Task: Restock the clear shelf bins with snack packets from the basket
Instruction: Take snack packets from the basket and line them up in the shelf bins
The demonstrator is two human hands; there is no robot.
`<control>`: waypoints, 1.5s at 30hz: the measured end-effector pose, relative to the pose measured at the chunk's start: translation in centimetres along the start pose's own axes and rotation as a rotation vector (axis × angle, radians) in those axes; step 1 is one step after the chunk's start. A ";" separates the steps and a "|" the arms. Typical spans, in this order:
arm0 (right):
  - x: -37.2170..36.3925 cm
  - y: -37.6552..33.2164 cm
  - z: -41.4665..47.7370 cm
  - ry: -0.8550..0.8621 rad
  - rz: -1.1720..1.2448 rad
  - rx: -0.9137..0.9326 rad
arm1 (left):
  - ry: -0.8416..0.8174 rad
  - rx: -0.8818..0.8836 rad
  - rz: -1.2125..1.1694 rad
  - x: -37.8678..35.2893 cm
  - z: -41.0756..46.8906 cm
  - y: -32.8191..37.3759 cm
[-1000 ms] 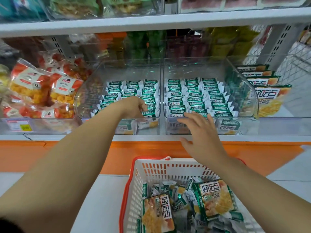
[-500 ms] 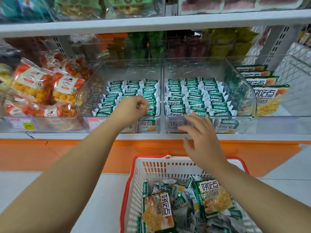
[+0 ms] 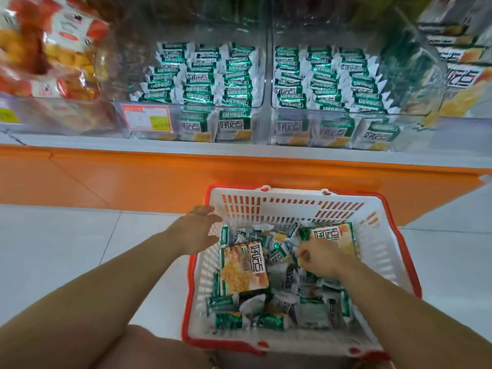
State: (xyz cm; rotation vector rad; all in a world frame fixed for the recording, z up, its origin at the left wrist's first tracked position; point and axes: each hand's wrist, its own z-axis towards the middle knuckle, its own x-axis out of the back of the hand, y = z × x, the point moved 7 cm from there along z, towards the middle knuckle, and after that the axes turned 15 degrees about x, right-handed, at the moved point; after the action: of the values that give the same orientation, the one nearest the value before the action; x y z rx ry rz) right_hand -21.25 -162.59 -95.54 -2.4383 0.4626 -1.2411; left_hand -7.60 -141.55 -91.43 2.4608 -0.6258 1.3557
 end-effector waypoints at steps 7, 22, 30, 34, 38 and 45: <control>-8.4 0.4 1.5 -0.222 0.081 -0.008 | -0.061 0.011 -0.037 -0.4 1.0 -0.1; 1.7 -2.0 0.6 -0.030 0.146 -0.023 | -0.130 0.015 -0.146 0.9 -0.6 1.0; 15.3 -11.2 -3.9 0.129 -0.048 0.200 | -0.095 -0.240 -0.694 10.0 -5.7 7.5; 18.0 -13.0 -6.8 0.302 0.136 0.245 | 0.084 -0.283 -0.768 13.4 -7.8 8.1; 19.4 -13.0 -7.7 0.482 0.344 0.287 | 0.180 -0.264 -0.926 15.4 -8.5 6.7; 19.6 -13.3 -7.4 0.563 0.321 0.329 | 0.254 -0.198 -1.055 16.2 -8.7 5.0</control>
State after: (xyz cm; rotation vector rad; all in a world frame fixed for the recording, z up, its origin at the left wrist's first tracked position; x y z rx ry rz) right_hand -14.76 -160.85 -71.64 -1.6490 0.7003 -1.6888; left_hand -8.82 -146.20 -72.93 1.8805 0.5265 1.0228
